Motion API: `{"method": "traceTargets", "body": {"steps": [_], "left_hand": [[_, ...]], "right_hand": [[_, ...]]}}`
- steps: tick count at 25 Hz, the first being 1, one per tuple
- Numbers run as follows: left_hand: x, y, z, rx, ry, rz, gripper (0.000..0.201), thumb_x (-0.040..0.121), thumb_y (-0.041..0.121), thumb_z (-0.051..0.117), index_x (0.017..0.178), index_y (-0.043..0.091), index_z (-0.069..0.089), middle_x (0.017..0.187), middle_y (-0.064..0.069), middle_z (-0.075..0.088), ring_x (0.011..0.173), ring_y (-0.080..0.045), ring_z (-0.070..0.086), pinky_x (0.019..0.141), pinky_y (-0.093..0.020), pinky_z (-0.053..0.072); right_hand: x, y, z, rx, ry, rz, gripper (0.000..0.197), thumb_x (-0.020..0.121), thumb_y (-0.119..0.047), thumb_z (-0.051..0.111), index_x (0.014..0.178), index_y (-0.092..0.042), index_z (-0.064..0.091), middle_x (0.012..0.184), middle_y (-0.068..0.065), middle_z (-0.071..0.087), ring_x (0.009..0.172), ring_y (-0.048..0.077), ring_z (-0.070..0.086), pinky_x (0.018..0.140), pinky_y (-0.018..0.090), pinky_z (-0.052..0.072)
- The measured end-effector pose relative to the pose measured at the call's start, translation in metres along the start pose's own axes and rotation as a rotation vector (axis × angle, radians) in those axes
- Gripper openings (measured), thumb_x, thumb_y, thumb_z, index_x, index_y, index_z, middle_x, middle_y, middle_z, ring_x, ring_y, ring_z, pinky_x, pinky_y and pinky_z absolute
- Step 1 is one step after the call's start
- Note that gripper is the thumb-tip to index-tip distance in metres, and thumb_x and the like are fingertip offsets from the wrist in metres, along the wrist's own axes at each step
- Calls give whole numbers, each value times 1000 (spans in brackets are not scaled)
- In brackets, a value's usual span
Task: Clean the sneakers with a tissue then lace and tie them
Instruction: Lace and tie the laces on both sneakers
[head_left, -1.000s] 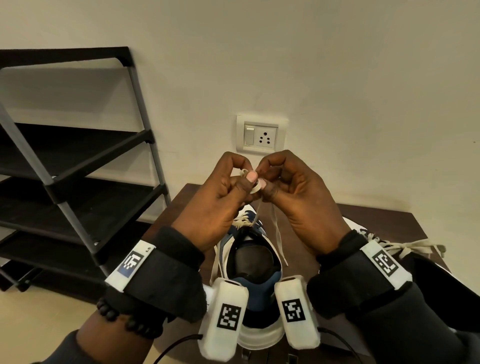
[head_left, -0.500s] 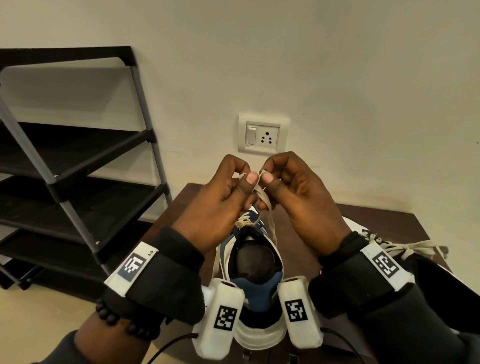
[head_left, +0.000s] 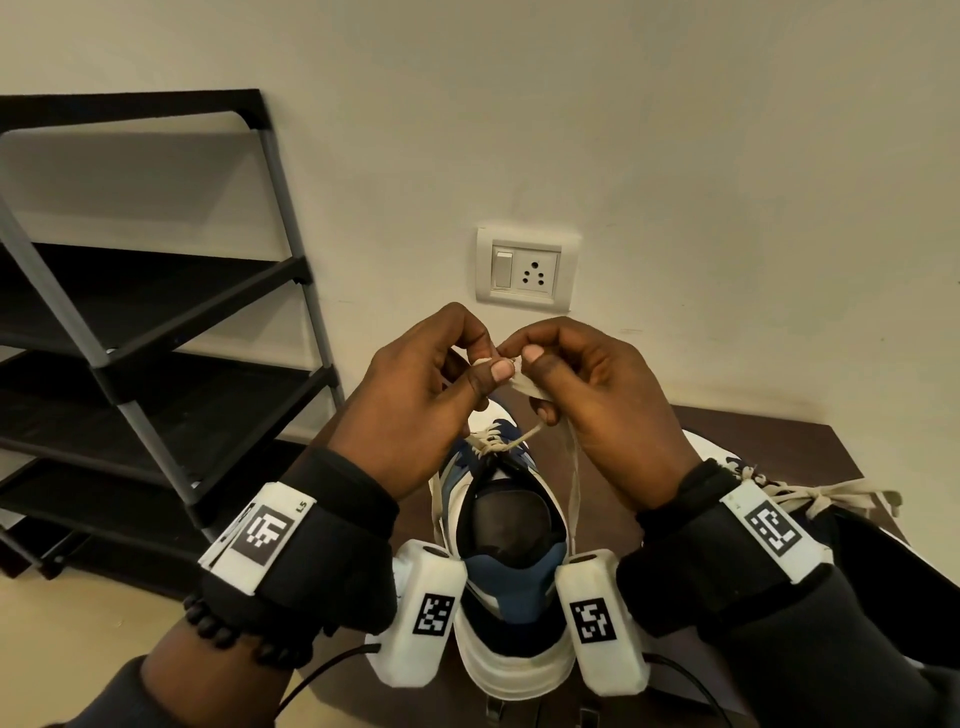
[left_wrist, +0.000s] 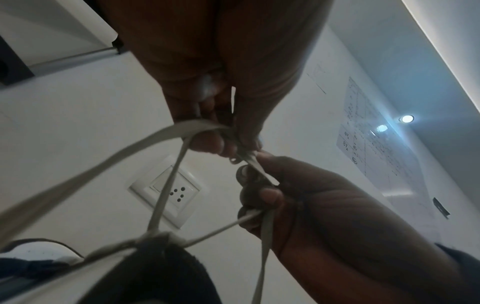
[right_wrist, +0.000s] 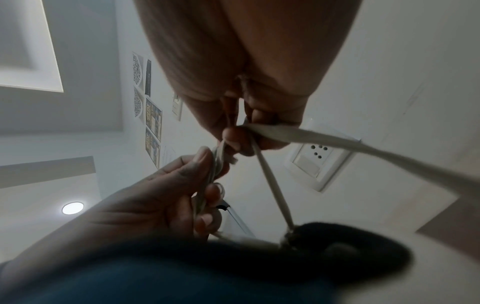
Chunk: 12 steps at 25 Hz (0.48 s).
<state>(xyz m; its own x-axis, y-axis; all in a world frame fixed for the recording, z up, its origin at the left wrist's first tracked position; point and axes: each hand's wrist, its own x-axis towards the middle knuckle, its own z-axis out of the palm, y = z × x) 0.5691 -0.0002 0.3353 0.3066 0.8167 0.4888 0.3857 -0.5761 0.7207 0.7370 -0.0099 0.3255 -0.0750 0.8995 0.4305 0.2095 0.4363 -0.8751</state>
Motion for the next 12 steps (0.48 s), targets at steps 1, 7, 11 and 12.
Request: {"method": "traceTargets", "body": {"steps": [1, 7, 11, 12], "left_hand": [[0, -1, 0, -1, 18, -16, 11, 92, 29, 59, 91, 20, 54, 81, -2, 64, 64, -13, 61, 56, -33, 55], [0, -9, 1, 69, 50, -30, 11, 93, 32, 56, 91, 21, 52, 87, 0, 62, 66, -18, 60, 57, -29, 54], [0, -6, 2, 88, 24, -11, 11, 95, 31, 56, 88, 25, 50, 83, 5, 66, 62, -9, 59, 63, -38, 54], [0, -6, 2, 88, 28, -14, 12, 95, 32, 55, 87, 25, 49, 79, 3, 67, 60, -11, 59, 63, -40, 54]], "right_hand": [[0, -2, 0, -28, -7, -3, 18, 96, -19, 52, 101, -17, 69, 86, -5, 68, 63, -1, 55, 60, 16, 46], [0, -6, -10, -164, -188, 19, 5, 86, -24, 67, 89, -28, 68, 66, -20, 60, 57, -3, 53, 57, 7, 37], [3, 0, -9, -312, -203, -32, 13, 91, -26, 60, 84, -23, 71, 81, -7, 66, 78, 3, 61, 69, 17, 47], [3, -1, -9, -319, -213, -41, 16, 93, -26, 58, 81, -25, 69, 80, -6, 65, 77, 4, 60, 69, 17, 46]]}}
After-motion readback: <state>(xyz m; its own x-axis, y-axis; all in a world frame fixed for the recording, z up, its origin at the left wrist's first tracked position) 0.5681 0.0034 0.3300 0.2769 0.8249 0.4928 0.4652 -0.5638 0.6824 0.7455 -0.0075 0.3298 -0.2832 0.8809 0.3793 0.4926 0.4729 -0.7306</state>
